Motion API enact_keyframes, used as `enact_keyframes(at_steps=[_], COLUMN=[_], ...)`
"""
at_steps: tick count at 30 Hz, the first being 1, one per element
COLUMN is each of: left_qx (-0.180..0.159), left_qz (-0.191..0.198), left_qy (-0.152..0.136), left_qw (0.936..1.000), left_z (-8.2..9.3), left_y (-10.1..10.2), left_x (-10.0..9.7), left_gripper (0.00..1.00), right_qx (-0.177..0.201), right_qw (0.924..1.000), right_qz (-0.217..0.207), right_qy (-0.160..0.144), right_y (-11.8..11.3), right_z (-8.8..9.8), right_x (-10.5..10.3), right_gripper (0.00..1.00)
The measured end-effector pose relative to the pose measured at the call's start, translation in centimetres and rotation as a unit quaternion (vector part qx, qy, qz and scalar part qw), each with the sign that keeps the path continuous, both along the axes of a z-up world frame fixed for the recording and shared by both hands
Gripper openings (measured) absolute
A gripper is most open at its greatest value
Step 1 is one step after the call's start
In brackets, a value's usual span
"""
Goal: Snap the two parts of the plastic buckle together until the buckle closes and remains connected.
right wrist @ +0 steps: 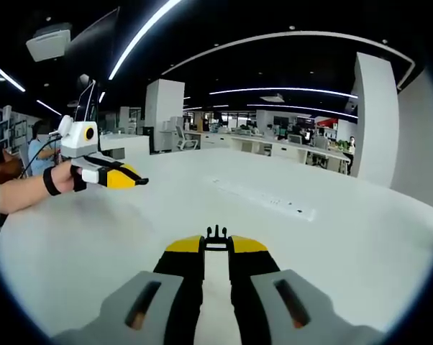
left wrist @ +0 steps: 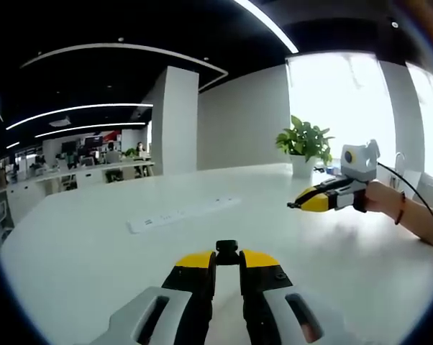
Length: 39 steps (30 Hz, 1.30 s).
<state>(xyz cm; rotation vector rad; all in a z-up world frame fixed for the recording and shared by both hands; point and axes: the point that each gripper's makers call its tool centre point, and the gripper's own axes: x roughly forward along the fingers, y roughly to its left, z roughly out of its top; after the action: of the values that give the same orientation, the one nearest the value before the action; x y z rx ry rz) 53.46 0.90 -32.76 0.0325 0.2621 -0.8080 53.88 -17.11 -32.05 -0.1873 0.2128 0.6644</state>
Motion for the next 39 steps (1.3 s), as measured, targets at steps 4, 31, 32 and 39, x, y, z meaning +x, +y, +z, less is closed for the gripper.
enact_keyframes(at_steps=[4, 31, 32, 39], left_qx=[0.002, 0.005, 0.006, 0.014], left_qz=[0.001, -0.005, -0.006, -0.007], left_qy=[0.001, -0.002, -0.002, -0.005], left_qw=[1.0, 1.0, 1.0, 0.9999], left_z=[-0.13, -0.08, -0.11, -0.21], left_y=[0.03, -0.35, -0.39, -0.38], left_x=[0.04, -0.27, -0.3, -0.27], left_gripper=[0.12, 0.12, 0.12, 0.12], right_qx=[-0.002, -0.009, -0.009, -0.011], right_qw=[1.0, 0.9999, 0.9999, 0.9999], right_qz=[0.001, 0.002, 0.002, 0.004], right_qy=[0.001, 0.005, 0.005, 0.007], right_y=[0.08, 0.1, 0.11, 0.18], right_z=[-0.12, -0.51, -0.52, -0.64], right_x=[-0.17, -0.24, -0.23, -0.43], right_gripper=[0.11, 0.11, 0.11, 0.11])
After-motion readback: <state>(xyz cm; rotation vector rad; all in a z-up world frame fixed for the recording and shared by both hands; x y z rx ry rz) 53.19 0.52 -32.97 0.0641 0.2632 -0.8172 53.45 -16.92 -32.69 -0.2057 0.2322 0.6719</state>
